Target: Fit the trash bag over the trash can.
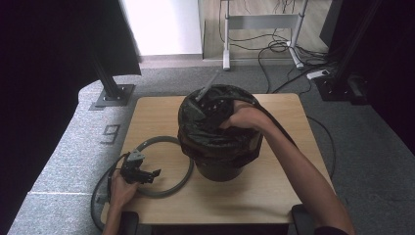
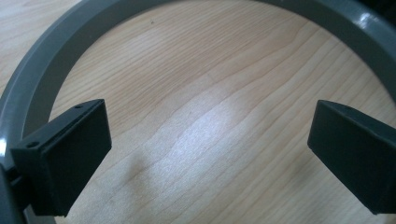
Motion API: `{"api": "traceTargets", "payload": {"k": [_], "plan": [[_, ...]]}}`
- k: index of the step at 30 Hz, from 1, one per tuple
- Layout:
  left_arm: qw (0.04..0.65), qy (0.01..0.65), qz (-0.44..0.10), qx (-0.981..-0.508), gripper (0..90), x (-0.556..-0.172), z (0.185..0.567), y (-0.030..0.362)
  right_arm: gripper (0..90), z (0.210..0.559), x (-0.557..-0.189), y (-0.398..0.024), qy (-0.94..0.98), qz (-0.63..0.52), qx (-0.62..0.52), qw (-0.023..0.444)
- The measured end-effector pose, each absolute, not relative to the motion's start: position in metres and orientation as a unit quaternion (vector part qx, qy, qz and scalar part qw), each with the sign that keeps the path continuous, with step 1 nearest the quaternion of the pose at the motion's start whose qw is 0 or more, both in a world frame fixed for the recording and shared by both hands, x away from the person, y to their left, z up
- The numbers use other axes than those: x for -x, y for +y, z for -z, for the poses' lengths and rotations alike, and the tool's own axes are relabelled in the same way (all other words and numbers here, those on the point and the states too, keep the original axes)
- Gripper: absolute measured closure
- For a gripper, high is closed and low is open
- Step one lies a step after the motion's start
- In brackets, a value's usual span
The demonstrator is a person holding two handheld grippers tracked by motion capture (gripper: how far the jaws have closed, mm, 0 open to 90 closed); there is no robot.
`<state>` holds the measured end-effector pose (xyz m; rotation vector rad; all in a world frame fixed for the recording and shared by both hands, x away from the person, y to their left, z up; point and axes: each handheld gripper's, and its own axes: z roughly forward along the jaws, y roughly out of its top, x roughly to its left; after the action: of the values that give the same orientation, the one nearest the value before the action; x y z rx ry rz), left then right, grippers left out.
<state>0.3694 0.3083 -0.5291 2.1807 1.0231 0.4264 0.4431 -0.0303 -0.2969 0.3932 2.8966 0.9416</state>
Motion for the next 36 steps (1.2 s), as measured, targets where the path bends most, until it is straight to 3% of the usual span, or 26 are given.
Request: {"api": "traceTargets", "payload": {"k": [11, 18, 24, 30, 36], "plan": [[0.328, 0.390, -0.159, -0.845, 0.0, -0.370, 0.537, 0.309, 14.8, 0.358, -0.465, 0.011, 0.957, -0.236, -0.162, 0.041], [0.321, 0.393, -0.159, -0.847, 0.0, -0.371, 0.543, 0.312, 14.7, 0.315, -0.458, -0.019, 0.944, -0.282, -0.158, 0.071], [0.315, 0.392, -0.154, -0.850, 0.0, -0.373, 0.546, 0.312, 14.7, 0.293, -0.480, -0.056, 0.922, -0.304, -0.211, 0.115], [0.316, 0.394, -0.148, -0.850, 0.0, -0.374, 0.546, 0.312, 15.7, 0.326, -0.508, -0.057, 0.920, -0.289, -0.230, 0.134], [0.316, 0.395, -0.143, -0.851, 0.0, -0.374, 0.547, 0.313, 15.5, 0.359, -0.513, -0.042, 0.945, -0.225, -0.211, 0.108]]}}
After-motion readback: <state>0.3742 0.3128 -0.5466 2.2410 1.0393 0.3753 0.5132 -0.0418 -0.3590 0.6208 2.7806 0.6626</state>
